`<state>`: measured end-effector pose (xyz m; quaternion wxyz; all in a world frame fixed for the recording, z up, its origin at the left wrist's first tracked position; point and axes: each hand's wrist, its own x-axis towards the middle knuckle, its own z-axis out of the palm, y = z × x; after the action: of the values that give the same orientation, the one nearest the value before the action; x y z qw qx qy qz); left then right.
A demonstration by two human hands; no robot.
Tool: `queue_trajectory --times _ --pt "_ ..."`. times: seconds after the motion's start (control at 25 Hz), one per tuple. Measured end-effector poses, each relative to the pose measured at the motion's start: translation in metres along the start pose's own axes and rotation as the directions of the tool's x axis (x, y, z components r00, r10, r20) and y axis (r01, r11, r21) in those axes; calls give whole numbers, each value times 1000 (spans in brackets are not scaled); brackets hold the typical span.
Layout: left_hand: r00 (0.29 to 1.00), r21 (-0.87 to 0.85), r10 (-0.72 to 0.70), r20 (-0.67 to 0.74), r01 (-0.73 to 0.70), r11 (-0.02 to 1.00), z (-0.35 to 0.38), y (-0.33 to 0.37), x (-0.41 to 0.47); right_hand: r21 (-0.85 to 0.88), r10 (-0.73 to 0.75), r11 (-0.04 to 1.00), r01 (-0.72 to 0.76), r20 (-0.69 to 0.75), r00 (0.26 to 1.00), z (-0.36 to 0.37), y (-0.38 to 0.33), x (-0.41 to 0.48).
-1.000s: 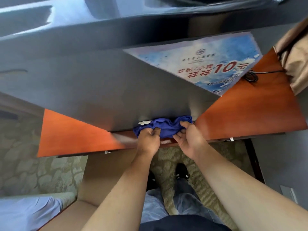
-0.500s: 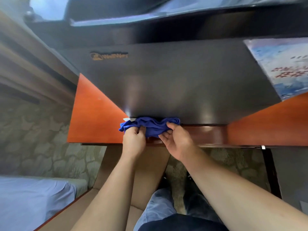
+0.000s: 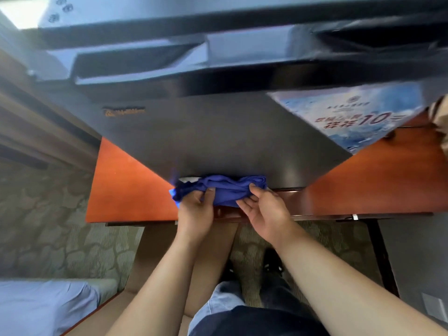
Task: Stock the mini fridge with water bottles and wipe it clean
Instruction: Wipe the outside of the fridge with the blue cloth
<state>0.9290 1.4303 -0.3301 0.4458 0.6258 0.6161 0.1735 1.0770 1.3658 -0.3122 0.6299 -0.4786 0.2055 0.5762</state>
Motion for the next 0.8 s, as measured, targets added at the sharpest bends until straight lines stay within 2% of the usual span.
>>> queue_trajectory --times 0.12,0.28,0.44,0.6,0.8 --pt "994 29 86 66 -88 996 43 38 -18 -3 -106 994 106 -33 994 -36 -51 -20" --pt "977 9 170 132 -172 985 82 87 -38 -26 -243 969 245 43 969 -72 -103 -51" --pt "970 -31 181 163 -178 984 96 112 -49 -60 -351 934 353 51 935 -79 -125 -70" --pt "978 -57 169 121 -163 985 86 112 -52 -18 -363 931 365 52 930 -66 -120 -75" --pt "988 -38 157 -2 -157 987 35 105 -49 41 -319 948 316 98 943 -28 -87 -85"
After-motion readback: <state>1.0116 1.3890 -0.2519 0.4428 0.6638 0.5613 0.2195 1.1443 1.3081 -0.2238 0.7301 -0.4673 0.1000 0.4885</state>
